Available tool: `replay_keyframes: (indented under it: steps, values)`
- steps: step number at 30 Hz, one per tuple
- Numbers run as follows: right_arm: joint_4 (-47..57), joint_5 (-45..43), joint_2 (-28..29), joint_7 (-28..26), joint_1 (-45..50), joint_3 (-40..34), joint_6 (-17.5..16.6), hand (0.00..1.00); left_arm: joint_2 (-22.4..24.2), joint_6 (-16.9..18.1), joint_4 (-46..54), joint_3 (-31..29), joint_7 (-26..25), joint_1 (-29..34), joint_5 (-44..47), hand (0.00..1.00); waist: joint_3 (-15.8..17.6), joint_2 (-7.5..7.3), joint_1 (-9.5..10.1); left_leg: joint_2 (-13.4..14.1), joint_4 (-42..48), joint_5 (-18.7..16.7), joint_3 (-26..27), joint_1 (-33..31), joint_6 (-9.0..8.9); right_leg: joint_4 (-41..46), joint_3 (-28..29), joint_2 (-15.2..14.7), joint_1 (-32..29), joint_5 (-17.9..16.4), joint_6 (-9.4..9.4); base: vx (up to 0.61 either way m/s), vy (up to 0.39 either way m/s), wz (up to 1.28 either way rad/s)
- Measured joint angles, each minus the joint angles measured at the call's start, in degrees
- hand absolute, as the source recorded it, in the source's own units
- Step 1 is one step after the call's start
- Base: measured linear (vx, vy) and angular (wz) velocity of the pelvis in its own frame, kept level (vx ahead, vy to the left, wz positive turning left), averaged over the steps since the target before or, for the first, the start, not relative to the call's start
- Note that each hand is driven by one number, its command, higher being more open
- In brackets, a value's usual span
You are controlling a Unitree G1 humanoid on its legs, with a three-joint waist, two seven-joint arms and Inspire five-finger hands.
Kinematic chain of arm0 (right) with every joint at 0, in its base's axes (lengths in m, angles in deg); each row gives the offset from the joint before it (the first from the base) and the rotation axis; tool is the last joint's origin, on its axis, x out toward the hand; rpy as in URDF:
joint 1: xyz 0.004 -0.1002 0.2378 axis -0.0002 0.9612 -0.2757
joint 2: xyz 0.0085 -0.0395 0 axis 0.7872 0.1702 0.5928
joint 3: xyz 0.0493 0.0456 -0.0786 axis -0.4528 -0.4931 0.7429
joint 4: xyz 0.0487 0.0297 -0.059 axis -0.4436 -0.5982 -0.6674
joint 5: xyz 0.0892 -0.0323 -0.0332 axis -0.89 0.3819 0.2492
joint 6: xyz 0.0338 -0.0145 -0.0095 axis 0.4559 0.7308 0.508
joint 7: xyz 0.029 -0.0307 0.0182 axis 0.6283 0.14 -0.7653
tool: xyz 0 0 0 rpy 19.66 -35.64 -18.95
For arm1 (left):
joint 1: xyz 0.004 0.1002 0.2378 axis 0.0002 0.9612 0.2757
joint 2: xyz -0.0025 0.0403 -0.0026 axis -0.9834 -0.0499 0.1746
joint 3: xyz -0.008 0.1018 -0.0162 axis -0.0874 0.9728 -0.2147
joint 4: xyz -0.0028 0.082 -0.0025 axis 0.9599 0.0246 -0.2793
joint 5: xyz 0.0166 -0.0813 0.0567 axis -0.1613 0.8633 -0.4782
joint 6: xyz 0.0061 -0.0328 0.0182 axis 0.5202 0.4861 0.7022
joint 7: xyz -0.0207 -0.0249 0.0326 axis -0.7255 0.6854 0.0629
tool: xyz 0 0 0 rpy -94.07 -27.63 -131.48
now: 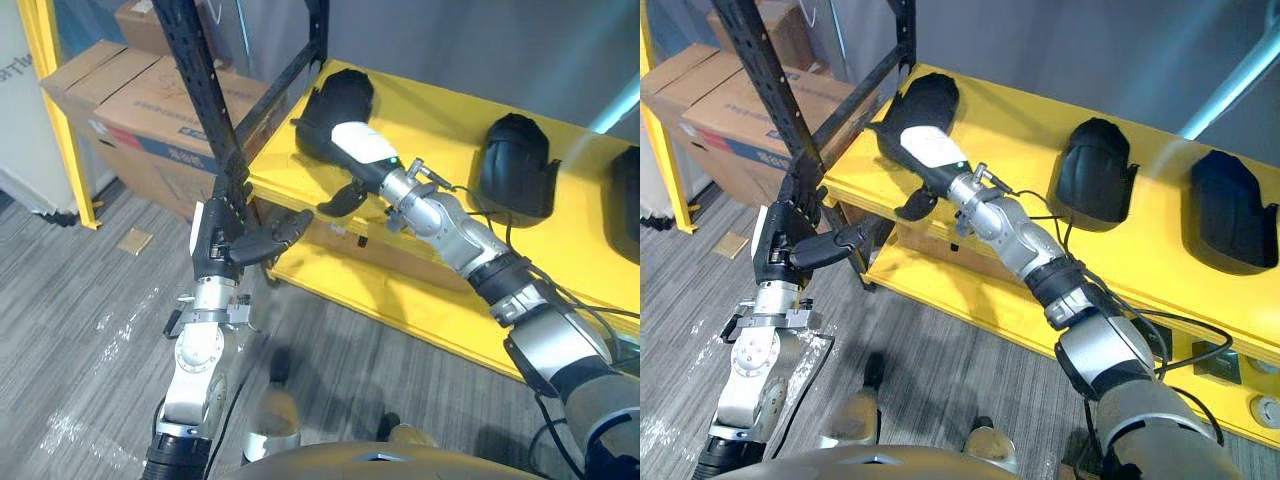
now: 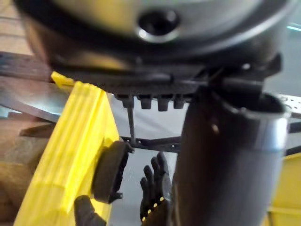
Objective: Walk over and take three plastic housings, then place them on the shelf
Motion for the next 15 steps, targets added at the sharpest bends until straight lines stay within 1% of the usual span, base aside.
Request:
replay_keyframes:
  steps: [1, 2, 4, 6, 8, 11, 12, 15]
  values:
    - [-1.3, 0.0, 0.0, 1.3, -0.8, -0.2, 1.1, 1.00, 0.0, 0.0, 0.0, 0.0, -0.1, 0.2, 0.0, 1.00, 0.1, 0.18, 0.01, -0.1, 0.0, 0.0, -0.5, -0.1, 0.02, 0.1, -0.4, -0.1, 0.1, 0.0, -0.05, 0.01, -0.022, 0.16]
    - [-1.8, 0.0, 0.0, 1.8, -1.2, -0.3, 1.6, 1.00, 0.1, 0.0, 0.0, 0.0, -0.1, 0.2, 0.0, 1.00, 0.2, 0.30, 0.00, -0.2, 0.0, 0.0, -0.6, -0.3, 0.01, 0.1, -0.6, -0.1, 0.1, -0.1, -0.07, 0.00, -0.029, 0.17]
    - [-3.3, -0.1, 0.0, 2.9, -2.8, -1.2, 2.3, 1.00, 0.3, 0.0, 0.3, 0.0, -0.1, 0.2, 0.0, 1.00, 0.6, 1.00, -0.11, -0.2, 0.0, 0.3, -1.1, -0.9, 0.00, 0.2, -1.0, 0.0, -0.3, -0.1, -0.09, -0.02, -0.023, 0.10]
    - [-3.9, -0.2, 0.0, 3.0, -3.9, -1.7, 3.2, 1.00, 1.2, 0.0, 0.5, -0.1, -0.2, 0.2, 0.0, 1.00, 1.0, 1.78, -0.01, -0.2, 0.0, 0.3, -1.2, -1.2, 0.03, 0.6, -1.0, -0.1, -0.8, -0.2, -0.19, -0.02, -0.006, 0.02]
    - [-6.3, -0.2, -0.1, 3.4, -6.4, -1.8, 3.8, 1.00, 2.0, 0.0, 1.5, -0.1, -0.5, 0.2, 0.0, 1.00, 1.9, 2.96, -0.01, -0.2, 0.0, 0.7, -1.6, -2.1, 0.07, 1.2, -1.2, -0.1, -1.7, -0.4, -0.41, -0.05, -0.015, 0.07]
    - [-9.1, -1.3, -0.2, 4.3, -8.9, -2.8, 4.6, 1.00, 2.3, 0.0, 1.7, -0.2, -0.6, 0.2, 0.0, 1.00, 3.1, 3.98, 0.06, -0.4, 0.0, 0.9, -2.7, -3.2, -0.15, 1.9, -2.3, -0.2, -2.3, -0.8, -0.55, -0.05, -0.022, 0.17]
    - [-9.6, -1.5, -0.2, 4.3, -9.5, -2.9, 4.8, 1.00, 2.3, 0.0, 1.7, -0.3, -0.6, 0.2, 0.0, 1.00, 3.4, 4.02, 0.04, -0.4, 0.0, 0.9, -2.8, -3.4, -0.18, 2.2, -2.4, -0.2, -2.6, -0.9, -0.51, -0.04, -0.030, 0.15]
    - [-12.1, -4.3, -0.6, 4.0, -12.4, -3.4, 5.3, 1.00, 2.0, 0.1, 1.7, -0.3, -0.7, 0.4, 0.1, 1.00, 5.4, 4.07, 0.91, -0.4, 0.0, 0.8, -3.4, -4.1, -0.04, 3.3, -2.8, -0.4, -3.4, -1.4, -0.29, -0.03, -0.037, 0.08]
